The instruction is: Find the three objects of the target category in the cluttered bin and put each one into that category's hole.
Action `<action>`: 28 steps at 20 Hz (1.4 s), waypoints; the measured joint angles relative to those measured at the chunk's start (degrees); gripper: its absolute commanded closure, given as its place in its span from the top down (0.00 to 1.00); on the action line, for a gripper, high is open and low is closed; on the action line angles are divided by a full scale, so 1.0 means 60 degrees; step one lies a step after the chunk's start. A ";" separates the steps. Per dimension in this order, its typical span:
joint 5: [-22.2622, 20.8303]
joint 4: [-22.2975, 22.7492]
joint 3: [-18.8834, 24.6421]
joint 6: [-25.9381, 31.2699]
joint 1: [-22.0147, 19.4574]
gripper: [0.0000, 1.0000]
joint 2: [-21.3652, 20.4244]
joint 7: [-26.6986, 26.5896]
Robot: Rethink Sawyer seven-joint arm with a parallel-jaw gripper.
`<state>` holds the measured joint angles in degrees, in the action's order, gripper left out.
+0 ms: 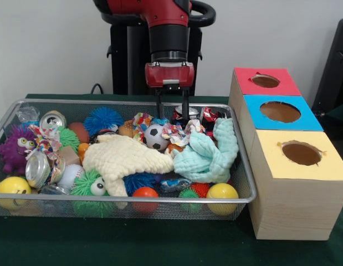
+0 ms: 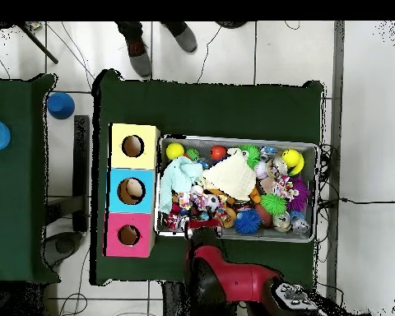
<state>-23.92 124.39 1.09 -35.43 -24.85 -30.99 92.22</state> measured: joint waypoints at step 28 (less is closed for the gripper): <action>0.0490 -0.0420 -0.0507 -0.1623 0.0673 1.00 0.1094 0.0000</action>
<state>-20.98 121.87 -1.96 -45.17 -20.81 -24.43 92.22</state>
